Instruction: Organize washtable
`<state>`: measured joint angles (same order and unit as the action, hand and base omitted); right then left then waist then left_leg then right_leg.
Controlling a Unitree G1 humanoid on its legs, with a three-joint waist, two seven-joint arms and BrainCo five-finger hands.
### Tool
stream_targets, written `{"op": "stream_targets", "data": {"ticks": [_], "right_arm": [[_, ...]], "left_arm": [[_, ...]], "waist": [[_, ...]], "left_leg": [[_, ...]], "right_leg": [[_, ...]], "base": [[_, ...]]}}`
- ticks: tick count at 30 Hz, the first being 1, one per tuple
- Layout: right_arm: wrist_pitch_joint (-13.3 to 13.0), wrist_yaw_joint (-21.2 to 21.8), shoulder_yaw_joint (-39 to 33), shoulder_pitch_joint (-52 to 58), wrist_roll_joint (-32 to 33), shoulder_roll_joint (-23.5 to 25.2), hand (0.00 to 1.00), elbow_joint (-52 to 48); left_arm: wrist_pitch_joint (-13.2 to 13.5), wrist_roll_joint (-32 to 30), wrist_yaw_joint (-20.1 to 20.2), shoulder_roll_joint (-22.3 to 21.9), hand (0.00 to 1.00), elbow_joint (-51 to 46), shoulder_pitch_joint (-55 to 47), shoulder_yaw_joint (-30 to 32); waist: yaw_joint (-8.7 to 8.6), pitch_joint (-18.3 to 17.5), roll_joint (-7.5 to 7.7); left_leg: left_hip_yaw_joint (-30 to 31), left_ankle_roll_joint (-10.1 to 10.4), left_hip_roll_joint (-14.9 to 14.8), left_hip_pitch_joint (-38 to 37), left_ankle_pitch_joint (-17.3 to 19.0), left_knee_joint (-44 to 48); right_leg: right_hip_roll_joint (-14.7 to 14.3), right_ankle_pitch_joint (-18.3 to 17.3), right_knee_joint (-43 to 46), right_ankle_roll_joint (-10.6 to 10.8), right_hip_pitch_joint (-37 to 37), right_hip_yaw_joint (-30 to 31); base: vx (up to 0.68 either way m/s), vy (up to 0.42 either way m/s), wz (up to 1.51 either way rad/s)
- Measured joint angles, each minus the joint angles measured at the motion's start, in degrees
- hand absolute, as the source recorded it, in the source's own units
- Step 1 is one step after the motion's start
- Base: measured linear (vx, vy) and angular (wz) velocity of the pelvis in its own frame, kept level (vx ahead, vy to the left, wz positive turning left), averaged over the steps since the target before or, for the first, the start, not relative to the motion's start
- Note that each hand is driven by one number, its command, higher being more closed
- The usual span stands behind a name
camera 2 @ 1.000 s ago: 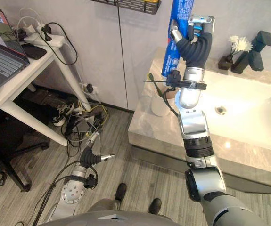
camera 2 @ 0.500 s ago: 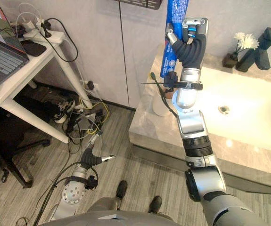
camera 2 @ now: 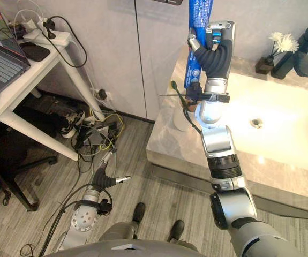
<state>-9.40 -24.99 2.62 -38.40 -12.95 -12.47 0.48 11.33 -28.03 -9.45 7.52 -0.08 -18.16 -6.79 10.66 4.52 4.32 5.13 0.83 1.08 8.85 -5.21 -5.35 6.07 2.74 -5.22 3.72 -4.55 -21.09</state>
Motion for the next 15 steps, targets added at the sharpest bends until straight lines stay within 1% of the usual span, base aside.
{"op": "stream_targets", "data": {"ticks": [15], "right_arm": [[0.0,0.0,0.0,4.1,0.0,0.1,1.00,-0.6]], "left_arm": [[0.0,-0.6,0.0,-0.2,0.00,0.0,-0.2,0.1]], "waist": [[-0.42,0.1,-0.12]], "left_leg": [[-0.3,0.0,0.0,-0.1,0.0,0.0]], "right_leg": [[0.0,0.0,0.0,0.0,0.0,0.2]], "base": [[0.00,0.000,0.00]]}}
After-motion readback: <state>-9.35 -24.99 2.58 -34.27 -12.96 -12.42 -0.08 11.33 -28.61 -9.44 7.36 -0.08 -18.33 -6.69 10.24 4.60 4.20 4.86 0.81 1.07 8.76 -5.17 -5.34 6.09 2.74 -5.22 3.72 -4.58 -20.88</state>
